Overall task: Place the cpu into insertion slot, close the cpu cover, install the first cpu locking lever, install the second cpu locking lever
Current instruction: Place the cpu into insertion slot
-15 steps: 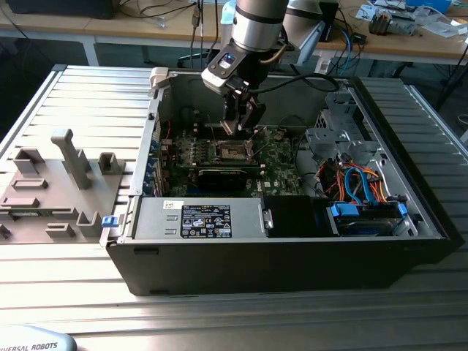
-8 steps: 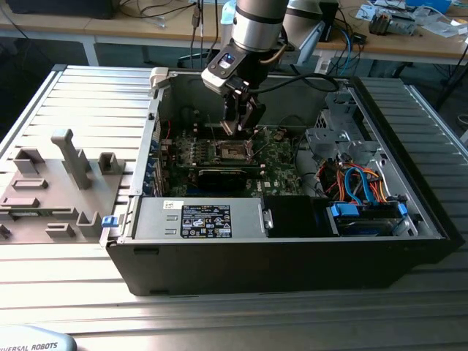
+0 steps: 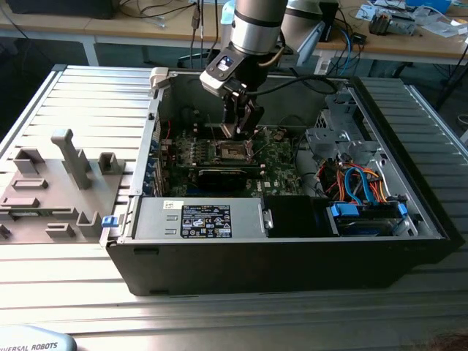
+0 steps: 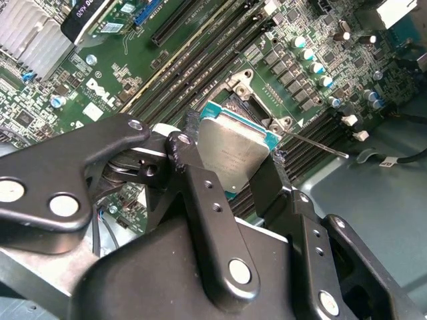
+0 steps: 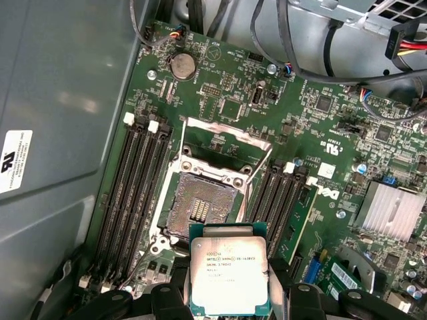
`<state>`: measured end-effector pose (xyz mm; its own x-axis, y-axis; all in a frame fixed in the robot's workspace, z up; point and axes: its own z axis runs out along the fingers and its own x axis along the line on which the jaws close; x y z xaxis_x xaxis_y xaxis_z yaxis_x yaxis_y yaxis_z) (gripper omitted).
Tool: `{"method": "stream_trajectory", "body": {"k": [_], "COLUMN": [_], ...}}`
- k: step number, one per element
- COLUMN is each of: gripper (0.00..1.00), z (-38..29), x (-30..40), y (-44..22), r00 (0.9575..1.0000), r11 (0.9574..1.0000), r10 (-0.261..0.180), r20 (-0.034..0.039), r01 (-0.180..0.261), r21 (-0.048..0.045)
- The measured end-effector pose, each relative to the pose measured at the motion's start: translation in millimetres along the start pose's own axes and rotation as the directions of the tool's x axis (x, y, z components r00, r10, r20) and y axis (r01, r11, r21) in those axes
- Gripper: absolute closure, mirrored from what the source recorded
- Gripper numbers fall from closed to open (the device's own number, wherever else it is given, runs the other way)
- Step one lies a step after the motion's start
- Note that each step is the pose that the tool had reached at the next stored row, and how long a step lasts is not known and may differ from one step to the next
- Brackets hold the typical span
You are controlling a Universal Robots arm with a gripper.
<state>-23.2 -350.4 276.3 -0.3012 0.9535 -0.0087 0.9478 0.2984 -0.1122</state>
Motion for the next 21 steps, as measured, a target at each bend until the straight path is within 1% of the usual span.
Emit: {"method": "stream_trajectory", "body": {"k": [3, 4, 5, 14, 21], "gripper": [0.45, 0.45, 0.45, 0.45, 0.45], "z": [0.6, 5.4, 10.3, 11.3, 12.4], "x": [0.0, 0.2, 0.3, 0.3, 0.3], "y": [0.0, 0.1, 0.6, 0.7, 0.8], "r00": [1.0, 1.0, 0.9999, 0.9998, 0.9994], "r11": [1.0, 1.0, 1.0, 0.9998, 0.9994], "r10": [0.001, 0.007, 0.009, 0.019, 0.036], "r20": [0.0002, 0.0013, 0.0052, 0.0042, 0.0023], "r01": [-0.001, -0.007, -0.009, -0.019, -0.036], "r21": [0.0001, 0.0007, 0.002, 0.0021, 0.0023]}}
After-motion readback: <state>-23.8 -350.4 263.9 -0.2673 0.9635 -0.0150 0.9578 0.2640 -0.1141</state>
